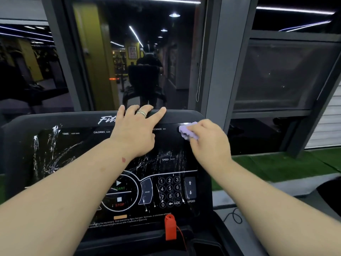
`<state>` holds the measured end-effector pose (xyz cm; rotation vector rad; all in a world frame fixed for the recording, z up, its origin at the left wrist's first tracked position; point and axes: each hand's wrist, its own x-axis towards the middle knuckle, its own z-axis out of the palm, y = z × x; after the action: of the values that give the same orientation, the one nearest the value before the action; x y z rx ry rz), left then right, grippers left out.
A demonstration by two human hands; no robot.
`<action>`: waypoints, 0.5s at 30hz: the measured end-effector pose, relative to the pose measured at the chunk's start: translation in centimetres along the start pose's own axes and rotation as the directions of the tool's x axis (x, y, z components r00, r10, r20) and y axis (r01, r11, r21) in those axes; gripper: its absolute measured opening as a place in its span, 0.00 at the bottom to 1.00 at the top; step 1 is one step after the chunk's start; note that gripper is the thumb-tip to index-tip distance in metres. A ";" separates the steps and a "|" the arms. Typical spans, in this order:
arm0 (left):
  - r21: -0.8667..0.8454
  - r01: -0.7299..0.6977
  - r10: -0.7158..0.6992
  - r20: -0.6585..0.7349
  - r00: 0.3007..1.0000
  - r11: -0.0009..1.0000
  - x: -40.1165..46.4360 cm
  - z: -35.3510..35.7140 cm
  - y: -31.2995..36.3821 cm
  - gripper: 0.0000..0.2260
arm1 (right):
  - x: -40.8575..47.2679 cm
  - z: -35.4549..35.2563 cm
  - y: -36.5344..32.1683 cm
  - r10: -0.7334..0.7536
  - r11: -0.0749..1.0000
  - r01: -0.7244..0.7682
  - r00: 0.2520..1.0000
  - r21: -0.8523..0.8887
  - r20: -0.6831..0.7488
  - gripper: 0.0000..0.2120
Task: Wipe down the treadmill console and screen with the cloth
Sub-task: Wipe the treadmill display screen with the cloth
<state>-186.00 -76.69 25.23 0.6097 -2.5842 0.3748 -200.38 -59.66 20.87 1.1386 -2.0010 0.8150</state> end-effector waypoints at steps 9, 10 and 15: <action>-0.012 0.008 -0.009 -0.022 1.000 1.000 -0.1 0.1 0.1 0.35 | 0.6 -0.1 0.3 -0.017 0.999 0.019 0.999 -0.032 0.047 0.11; -0.012 0.009 -0.009 -0.027 1.000 1.000 -0.1 0.1 0.1 0.35 | 0.4 0.3 0.1 0.051 0.999 -0.051 0.999 -0.010 0.013 0.11; -0.005 0.015 -0.015 -0.034 0.999 1.000 -0.1 0.1 0.1 0.35 | -5.1 0.7 -0.4 -0.079 0.997 0.080 0.984 -0.001 0.158 0.11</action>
<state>-185.97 -76.58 25.07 0.6153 -2.5456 0.3714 -198.21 -58.01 16.48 1.3060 -2.0695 0.6952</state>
